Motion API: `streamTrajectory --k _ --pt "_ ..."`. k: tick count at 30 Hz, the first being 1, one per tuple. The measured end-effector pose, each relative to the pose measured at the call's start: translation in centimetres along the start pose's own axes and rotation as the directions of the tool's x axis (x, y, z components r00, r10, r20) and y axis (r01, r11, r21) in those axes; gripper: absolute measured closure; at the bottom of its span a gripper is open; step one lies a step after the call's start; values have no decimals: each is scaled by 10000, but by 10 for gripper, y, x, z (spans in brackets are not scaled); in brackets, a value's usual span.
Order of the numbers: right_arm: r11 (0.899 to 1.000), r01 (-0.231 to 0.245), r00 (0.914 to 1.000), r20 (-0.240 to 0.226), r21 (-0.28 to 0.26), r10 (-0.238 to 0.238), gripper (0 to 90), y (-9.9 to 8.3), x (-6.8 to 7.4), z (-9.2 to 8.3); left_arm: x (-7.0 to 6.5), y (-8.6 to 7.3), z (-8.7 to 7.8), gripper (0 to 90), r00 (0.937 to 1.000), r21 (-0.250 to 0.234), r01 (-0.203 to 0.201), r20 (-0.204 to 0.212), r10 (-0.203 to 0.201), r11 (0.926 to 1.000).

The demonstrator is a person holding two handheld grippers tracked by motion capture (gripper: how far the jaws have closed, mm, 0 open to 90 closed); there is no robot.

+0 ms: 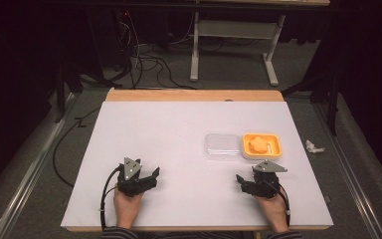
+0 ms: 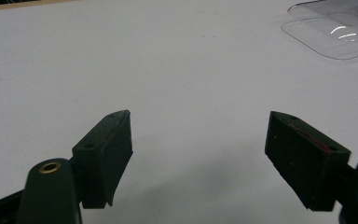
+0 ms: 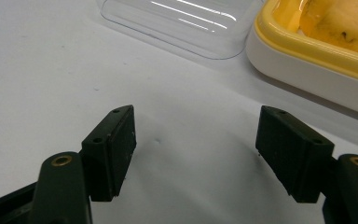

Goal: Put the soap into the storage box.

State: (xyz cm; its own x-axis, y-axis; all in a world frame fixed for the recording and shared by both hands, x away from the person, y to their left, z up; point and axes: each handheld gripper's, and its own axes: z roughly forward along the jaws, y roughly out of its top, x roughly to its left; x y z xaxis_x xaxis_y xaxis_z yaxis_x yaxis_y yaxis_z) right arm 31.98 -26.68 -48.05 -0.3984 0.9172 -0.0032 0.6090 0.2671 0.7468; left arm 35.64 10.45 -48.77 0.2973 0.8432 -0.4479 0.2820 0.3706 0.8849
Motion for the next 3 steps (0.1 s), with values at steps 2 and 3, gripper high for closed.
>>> streamTrajectory --k 2,3 --pt "10000 -3 10000 -19 -25 3 285 0 0 0 0 0 0 236 10000 -10 8 -3 -8 10000" --pt "10000 6 10000 -48 -48 -6 276 0 0 -1 0 0 0 236 10000 -5 -10 1 10 10000"
